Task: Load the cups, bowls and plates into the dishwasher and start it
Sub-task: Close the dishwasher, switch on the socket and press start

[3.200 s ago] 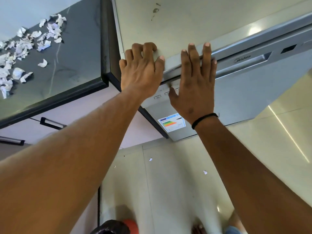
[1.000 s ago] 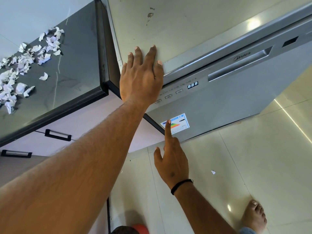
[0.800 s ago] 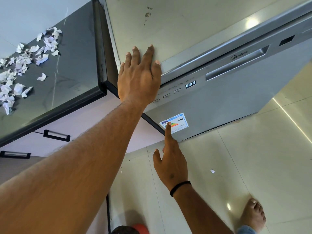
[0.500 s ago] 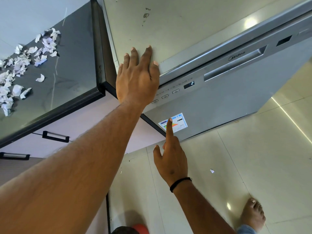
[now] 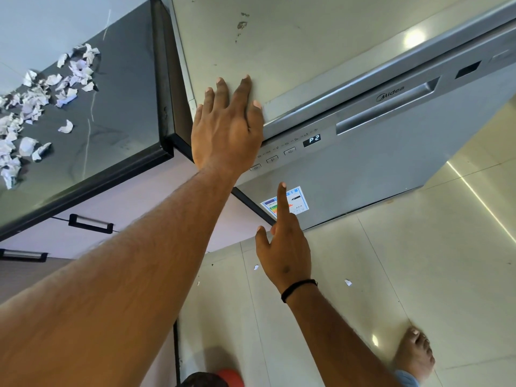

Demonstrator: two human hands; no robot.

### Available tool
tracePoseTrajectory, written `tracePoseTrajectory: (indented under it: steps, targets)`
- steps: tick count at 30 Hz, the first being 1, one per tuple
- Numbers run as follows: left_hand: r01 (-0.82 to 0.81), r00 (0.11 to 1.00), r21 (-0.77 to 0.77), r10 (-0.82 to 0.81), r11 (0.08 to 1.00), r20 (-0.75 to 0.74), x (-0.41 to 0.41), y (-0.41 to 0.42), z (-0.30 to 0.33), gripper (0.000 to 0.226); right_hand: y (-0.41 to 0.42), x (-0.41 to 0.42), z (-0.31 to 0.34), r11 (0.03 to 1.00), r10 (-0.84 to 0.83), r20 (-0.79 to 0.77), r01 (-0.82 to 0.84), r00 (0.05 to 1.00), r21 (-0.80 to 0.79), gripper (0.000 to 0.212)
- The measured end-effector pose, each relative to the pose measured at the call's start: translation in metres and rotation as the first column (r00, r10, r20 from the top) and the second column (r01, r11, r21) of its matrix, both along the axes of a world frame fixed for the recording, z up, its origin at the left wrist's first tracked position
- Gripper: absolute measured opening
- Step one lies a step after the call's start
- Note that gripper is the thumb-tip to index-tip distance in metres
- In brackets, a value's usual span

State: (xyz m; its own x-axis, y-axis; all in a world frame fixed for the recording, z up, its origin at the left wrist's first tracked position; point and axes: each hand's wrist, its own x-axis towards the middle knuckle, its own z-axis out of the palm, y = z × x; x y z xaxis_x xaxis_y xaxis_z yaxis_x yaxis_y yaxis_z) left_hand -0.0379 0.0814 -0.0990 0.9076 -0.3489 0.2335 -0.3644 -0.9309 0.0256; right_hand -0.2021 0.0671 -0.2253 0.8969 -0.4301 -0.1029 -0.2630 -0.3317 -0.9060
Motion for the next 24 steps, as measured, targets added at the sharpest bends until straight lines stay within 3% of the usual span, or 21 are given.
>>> tracePoseTrajectory:
  steps: [7,10,13,16,18,24]
  targets:
    - [-0.006,1.0,-0.005,0.006,1.0,0.005,0.0,0.0,0.001,0.057,-0.004,0.005,-0.002,0.999,-0.025,0.03,0.024,0.999,0.03,0.091]
    - [-0.007,1.0,-0.001,0.007,1.0,0.006,-0.001,0.0,0.001,0.057,-0.016,0.016,0.009,0.997,-0.067,0.102,0.069,0.993,-0.023,0.065]
    - [-0.01,1.0,0.003,0.01,1.0,0.001,-0.002,0.0,0.001,0.057,-0.033,0.033,0.037,0.963,-0.165,0.341,0.226,0.926,-0.148,0.03]
    - [-0.012,1.0,0.009,0.012,1.0,-0.004,-0.002,0.0,0.001,0.057,-0.053,0.053,0.07,0.905,-0.181,0.587,0.367,0.789,-0.216,0.018]
    - [-0.016,1.0,0.015,0.016,1.0,-0.01,-0.001,-0.001,0.001,0.057,-0.068,0.07,0.093,0.872,-0.146,0.669,0.414,0.729,-0.262,0.017]
    - [-0.013,1.0,0.008,0.013,1.0,-0.017,-0.002,-0.001,0.002,0.058,-0.095,0.111,0.098,0.757,0.033,0.573,0.354,0.819,-0.549,0.024]
